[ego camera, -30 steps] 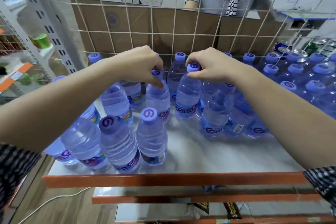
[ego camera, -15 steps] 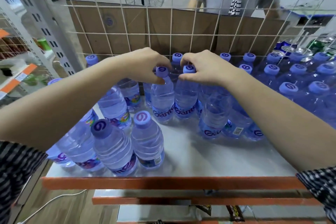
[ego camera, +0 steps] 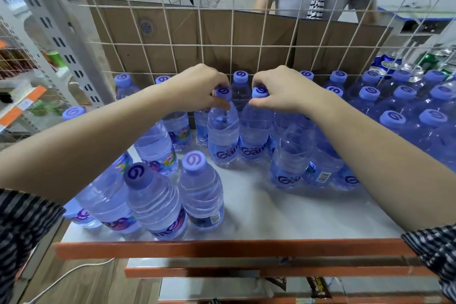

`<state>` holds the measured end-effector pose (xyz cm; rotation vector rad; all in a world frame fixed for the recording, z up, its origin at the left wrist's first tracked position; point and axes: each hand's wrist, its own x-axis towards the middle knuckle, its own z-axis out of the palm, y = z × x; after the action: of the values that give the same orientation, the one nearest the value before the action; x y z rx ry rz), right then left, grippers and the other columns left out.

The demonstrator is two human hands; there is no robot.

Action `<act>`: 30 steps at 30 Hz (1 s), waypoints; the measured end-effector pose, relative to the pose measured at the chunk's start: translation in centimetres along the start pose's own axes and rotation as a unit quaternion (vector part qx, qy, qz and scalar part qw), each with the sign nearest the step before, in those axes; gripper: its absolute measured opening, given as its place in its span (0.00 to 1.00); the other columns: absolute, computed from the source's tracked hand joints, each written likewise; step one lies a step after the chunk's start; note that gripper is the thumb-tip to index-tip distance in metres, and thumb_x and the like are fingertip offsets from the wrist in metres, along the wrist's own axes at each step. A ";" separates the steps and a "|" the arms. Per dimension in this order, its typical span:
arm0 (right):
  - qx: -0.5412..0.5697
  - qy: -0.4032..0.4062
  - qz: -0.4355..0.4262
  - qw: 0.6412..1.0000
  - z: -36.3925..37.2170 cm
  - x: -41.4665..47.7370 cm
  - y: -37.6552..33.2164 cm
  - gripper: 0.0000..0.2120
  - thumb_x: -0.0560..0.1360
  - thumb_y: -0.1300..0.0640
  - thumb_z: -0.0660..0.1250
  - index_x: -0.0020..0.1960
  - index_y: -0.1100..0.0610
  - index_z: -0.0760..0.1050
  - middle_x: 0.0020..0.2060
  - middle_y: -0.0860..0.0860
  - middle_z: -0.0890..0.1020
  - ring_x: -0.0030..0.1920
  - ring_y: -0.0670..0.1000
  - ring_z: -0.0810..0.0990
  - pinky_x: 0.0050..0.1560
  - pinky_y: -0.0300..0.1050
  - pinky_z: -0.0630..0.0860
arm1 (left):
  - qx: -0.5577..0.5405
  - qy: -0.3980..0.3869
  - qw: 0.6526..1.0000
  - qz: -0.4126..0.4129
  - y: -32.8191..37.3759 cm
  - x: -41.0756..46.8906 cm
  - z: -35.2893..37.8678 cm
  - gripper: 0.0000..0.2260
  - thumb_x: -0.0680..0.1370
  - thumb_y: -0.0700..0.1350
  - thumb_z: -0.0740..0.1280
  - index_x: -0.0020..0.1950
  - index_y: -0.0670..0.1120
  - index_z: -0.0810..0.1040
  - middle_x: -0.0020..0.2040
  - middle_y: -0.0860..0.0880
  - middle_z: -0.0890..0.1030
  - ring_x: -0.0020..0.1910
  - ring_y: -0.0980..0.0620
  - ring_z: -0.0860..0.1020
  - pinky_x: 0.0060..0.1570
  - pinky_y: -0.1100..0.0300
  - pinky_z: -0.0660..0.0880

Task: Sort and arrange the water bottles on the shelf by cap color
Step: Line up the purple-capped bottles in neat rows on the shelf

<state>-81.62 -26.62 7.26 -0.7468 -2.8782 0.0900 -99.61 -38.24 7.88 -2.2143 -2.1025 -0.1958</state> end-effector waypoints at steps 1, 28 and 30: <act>-0.009 -0.001 0.001 1.000 0.0 0.0 -0.2 0.11 0.74 0.44 0.67 0.48 0.51 0.73 0.41 0.50 0.78 0.41 0.53 0.76 0.34 0.46 0.66 | -0.004 -0.006 1.000 -0.001 -0.2 -0.3 -0.2 0.22 0.73 0.57 0.72 0.60 0.45 0.79 0.49 0.44 0.81 0.46 0.44 0.76 0.45 0.54 0.71; 0.003 0.012 -0.054 0.998 3.4 10.7 -15.1 0.17 0.77 0.44 0.65 0.54 0.57 0.73 0.43 0.53 0.76 0.43 0.59 0.74 0.39 0.47 0.67 | 0.024 -0.027 0.992 -0.121 -15.5 -9.1 -1.6 0.24 0.74 0.47 0.74 0.68 0.42 0.75 0.59 0.39 0.79 0.59 0.38 0.76 0.55 0.52 0.71; 0.000 0.020 -0.044 0.999 3.8 10.9 -15.3 0.17 0.77 0.43 0.65 0.49 0.57 0.69 0.40 0.52 0.72 0.41 0.58 0.71 0.39 0.47 0.66 | 0.034 -0.023 0.993 -0.115 -15.8 -8.9 -1.4 0.22 0.74 0.47 0.74 0.65 0.42 0.76 0.58 0.39 0.80 0.57 0.38 0.76 0.54 0.51 0.72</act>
<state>-98.93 -34.73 6.63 -0.6126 -2.8688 0.0621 -115.88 -46.37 7.48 -1.9558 -2.3495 -0.0860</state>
